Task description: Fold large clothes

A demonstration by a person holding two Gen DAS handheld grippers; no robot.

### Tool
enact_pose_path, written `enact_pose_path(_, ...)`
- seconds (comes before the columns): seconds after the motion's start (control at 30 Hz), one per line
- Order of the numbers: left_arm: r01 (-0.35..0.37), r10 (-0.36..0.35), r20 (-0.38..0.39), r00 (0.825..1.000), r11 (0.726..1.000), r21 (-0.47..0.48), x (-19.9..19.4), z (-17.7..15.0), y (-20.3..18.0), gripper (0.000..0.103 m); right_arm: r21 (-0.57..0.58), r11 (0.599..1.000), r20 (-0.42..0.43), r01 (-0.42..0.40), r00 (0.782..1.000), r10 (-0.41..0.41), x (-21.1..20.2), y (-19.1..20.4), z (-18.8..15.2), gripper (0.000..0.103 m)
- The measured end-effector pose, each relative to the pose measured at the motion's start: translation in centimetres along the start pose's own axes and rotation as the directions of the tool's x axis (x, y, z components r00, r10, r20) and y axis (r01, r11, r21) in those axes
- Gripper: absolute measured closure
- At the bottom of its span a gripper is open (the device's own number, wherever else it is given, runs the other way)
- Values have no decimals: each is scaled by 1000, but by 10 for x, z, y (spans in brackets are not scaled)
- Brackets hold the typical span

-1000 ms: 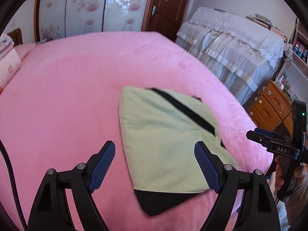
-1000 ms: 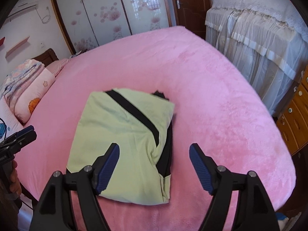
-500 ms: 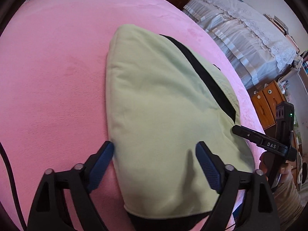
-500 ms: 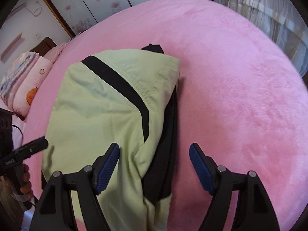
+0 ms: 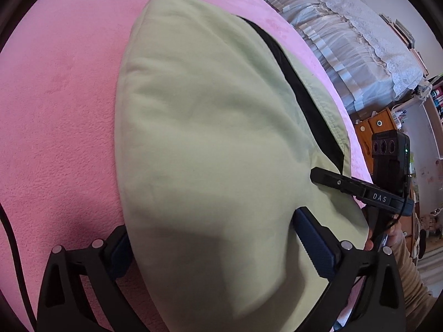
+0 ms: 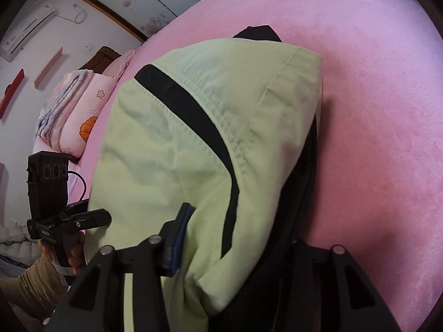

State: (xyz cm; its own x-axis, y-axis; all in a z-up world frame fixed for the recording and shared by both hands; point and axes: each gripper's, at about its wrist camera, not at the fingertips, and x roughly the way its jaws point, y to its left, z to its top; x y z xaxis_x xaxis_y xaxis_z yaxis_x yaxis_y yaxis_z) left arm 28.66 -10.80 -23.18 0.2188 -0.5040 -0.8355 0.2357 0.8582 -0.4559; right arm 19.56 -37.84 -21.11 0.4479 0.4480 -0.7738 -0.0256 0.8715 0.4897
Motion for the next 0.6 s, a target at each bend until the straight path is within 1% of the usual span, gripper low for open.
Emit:
enact_pose_path(0.03,-18,18,9,1000,1000,10,0,-1,-4,13,-15,1000,3,11,1000,-11,-2,4,-1,72)
enact_pose_path(0.07,-44,44,14,999,999,18,-1,-2,-8,16,-21,1000,6,20,1000,-20,-2,7,-2,77)
enact_pose_path(0.13,-75,74,39,997,997,33,-7,-2,-17,40,-37,998,18,45,999,-44,-9,18,-2,84)
enact_pose_path(0.17,-101,98,62,993,994,47,-14,-3,-25,48,-51,997,27,58,998,-57,-12,25,-3,87)
enact_pose_path(0.2,-119,115,81,990,991,55,-21,-4,-31,61,-75,994,37,76,997,-74,-15,35,-4,88)
enact_pose_path(0.23,-128,122,95,988,990,58,-28,-4,-35,67,-109,988,55,110,993,-104,-20,50,-6,89)
enact_pose_path(0.27,-136,129,105,986,989,61,-35,-4,-39,69,-138,980,71,141,989,-132,-25,64,-7,90)
enact_pose_path(0.3,-142,135,112,985,988,64,-42,-5,-42,71,-152,976,80,156,986,-145,-28,75,-8,91)
enact_pose_path(0.43,-156,143,135,980,984,88,-79,-13,-48,73,-182,966,109,182,980,-164,-48,122,-16,92)
enact_pose_path(0.5,-149,137,135,981,985,87,-104,-15,-43,73,-177,970,114,164,983,-146,-56,137,-17,92)
enact_pose_path(0.6,-167,150,161,976,981,100,-144,-9,-29,73,-193,973,134,127,986,-102,-59,167,-12,92)
